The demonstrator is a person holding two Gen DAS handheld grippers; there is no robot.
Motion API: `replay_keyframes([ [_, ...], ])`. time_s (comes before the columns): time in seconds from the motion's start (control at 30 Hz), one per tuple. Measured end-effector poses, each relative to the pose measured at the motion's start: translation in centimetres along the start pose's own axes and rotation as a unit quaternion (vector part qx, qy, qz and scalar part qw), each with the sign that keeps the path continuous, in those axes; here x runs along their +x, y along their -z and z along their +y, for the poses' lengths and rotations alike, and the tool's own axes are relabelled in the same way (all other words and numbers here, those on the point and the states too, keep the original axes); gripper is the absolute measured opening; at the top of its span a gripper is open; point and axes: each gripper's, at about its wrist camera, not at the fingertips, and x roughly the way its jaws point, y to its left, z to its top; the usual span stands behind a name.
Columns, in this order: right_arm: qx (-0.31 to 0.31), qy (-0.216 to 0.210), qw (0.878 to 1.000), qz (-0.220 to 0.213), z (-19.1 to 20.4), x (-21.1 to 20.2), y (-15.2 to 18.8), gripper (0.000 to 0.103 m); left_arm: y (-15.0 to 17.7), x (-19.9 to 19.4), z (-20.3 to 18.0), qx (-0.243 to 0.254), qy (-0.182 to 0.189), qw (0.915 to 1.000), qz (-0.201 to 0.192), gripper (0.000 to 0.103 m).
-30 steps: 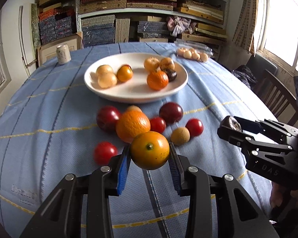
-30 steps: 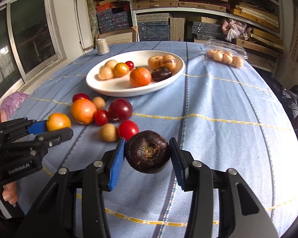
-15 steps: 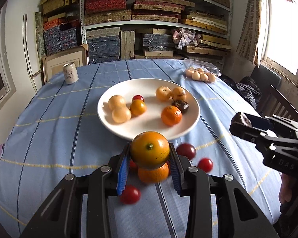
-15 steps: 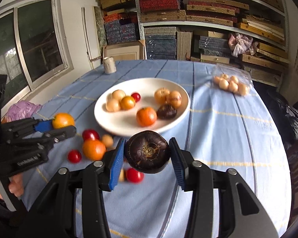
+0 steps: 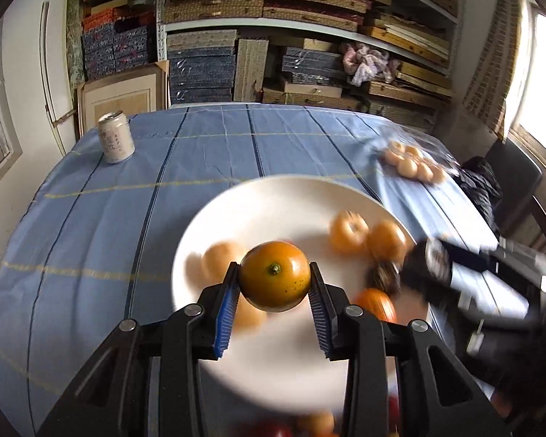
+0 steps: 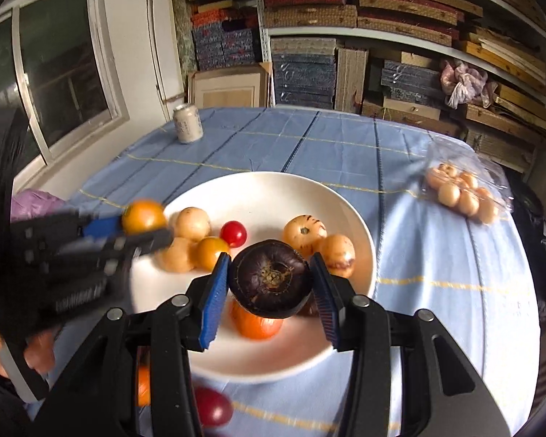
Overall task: Organize fruits
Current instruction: 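Carry the mangosteen and orange onto the white plate and open both grippers, then grasp a red tomato with the right gripper while the left gripper grasps another red tomato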
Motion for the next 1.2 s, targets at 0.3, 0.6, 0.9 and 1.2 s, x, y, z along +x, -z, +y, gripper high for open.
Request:
replay_keyframes([
  [0.3, -0.004, 0.011, 1.000, 0.006, -0.4, 5.0, -1.0, 0.064, -2.7, 6.8, 1.7, -0.037, -0.008, 0.9983, 0.044, 0.038],
  [0.6, -0.002, 0.018, 1.000, -0.009, -1.0, 1.4, 0.8, 0.064, -1.6, 2.2, 2.6, -0.058, 0.005, 0.9983, 0.004, 0.068],
  [0.9, -0.008, 0.006, 1.000, -0.007, -0.3, -5.5, 6.4, 0.065, 3.9, -5.0, 1.2, -0.026, 0.022, 0.9994, -0.011, 0.074],
  [1.2, -0.034, 0.000, 0.999, 0.017, 3.4, -7.4, 13.6, 0.065, 11.9, -8.8, 0.9, -0.023, 0.037, 0.9990, 0.012, 0.075],
])
